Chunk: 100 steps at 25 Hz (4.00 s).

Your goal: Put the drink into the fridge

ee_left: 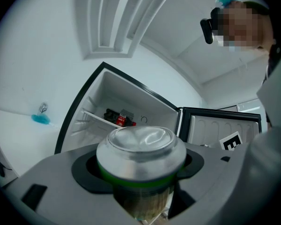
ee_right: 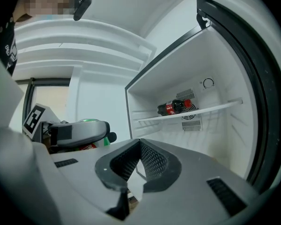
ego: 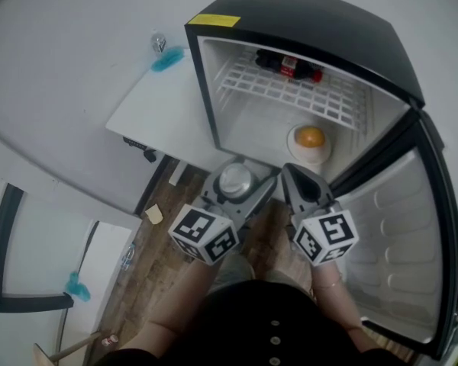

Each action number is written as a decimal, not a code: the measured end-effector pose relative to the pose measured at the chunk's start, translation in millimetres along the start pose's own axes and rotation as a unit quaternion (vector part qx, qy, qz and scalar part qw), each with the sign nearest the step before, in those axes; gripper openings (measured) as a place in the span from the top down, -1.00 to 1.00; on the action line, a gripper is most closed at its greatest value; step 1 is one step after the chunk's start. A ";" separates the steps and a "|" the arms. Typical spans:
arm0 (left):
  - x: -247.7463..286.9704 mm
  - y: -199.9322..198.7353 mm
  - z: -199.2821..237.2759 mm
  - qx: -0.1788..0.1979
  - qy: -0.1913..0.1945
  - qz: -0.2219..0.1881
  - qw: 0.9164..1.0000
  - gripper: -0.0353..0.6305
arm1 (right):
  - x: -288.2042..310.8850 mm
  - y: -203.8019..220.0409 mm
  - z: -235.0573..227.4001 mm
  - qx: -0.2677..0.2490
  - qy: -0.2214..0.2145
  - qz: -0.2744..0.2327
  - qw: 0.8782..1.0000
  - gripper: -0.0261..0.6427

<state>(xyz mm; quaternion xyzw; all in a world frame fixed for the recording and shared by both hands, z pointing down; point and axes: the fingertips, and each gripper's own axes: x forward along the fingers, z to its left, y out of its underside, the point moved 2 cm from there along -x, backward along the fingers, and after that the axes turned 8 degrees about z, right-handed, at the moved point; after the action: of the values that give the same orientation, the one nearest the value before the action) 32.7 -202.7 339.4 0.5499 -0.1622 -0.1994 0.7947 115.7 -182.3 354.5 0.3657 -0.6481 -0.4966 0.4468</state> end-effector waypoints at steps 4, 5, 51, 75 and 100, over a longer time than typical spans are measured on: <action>6.5 -0.3 7.3 0.002 0.010 0.014 1.000 -0.15 | 6.3 -0.8 -5.1 0.006 0.014 0.002 1.000 0.90; 8.1 -0.3 9.4 0.002 0.012 0.017 1.000 -0.15 | 7.3 -1.1 -6.2 0.008 0.017 0.003 1.000 0.90; 125.2 47.3 111.3 0.062 0.060 0.118 0.989 -0.15 | 97.7 51.5 -70.1 0.074 0.121 0.039 0.989 0.90; 198.3 66.4 145.0 0.098 0.046 0.132 0.985 -0.15 | 121.7 82.4 -114.4 0.124 0.165 0.054 0.977 0.90; 236.6 93.5 155.5 0.142 0.038 0.175 0.974 -0.15 | 119.6 76.8 -122.9 0.119 0.182 0.016 0.976 0.90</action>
<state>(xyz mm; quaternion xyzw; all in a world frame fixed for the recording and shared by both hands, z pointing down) 176.8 -416.2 489.5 0.6271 -0.2523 -0.0117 0.7368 189.3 -312.7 468.1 0.4899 -0.6166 -0.3338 0.5181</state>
